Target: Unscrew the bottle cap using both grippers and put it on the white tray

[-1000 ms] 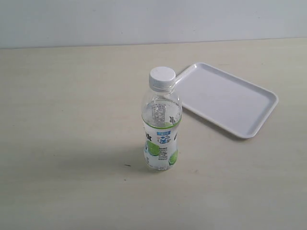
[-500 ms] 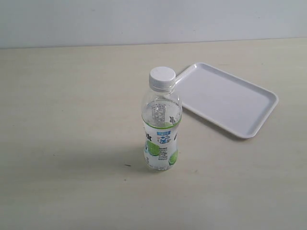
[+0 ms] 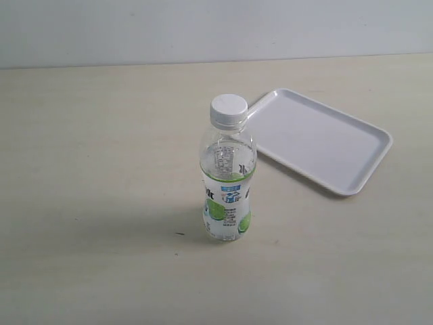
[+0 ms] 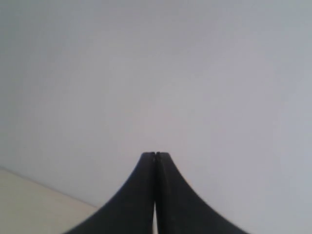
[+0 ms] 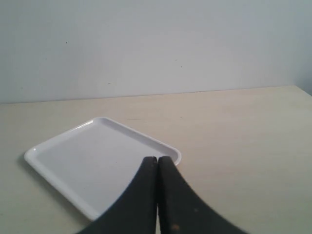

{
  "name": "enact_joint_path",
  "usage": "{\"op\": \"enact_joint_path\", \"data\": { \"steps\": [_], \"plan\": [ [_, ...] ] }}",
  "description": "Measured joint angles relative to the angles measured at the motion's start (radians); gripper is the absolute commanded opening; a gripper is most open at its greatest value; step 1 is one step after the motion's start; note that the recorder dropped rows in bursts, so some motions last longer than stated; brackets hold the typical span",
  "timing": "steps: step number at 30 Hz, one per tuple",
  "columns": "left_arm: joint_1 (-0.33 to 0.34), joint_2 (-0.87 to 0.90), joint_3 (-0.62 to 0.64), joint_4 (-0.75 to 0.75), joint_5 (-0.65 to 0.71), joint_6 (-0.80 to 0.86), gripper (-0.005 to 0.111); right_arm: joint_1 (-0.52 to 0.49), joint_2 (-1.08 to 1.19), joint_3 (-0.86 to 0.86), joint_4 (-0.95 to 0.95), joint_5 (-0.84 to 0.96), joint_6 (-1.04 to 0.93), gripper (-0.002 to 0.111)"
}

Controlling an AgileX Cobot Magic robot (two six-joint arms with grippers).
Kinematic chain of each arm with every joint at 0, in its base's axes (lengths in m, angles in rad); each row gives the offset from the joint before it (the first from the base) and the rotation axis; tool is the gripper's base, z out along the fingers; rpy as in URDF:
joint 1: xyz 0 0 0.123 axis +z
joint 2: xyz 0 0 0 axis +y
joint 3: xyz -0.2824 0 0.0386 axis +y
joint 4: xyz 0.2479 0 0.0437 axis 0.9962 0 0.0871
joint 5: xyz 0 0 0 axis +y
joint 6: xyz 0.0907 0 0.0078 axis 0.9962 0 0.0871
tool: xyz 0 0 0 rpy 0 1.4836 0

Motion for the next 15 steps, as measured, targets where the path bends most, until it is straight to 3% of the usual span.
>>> {"op": "enact_joint_path", "data": {
  "steps": [6, 10, 15],
  "plan": [
    [0.000, 0.135, 0.000, 0.008, -0.159, 0.000, 0.000, 0.000, 0.000, 0.000, 0.000, 0.000, 0.000, 0.000],
    [0.000, 0.345, -0.002, 0.008, -0.305, 0.000, 0.000, 0.000, 0.000, 0.000, 0.000, 0.000, 0.000, 0.000],
    [0.000, 0.710, -0.165, 0.005, -0.345, 0.050, 0.000, 0.000, 0.000, 0.000, 0.000, 0.000, 0.000, 0.000]
  ]
}}
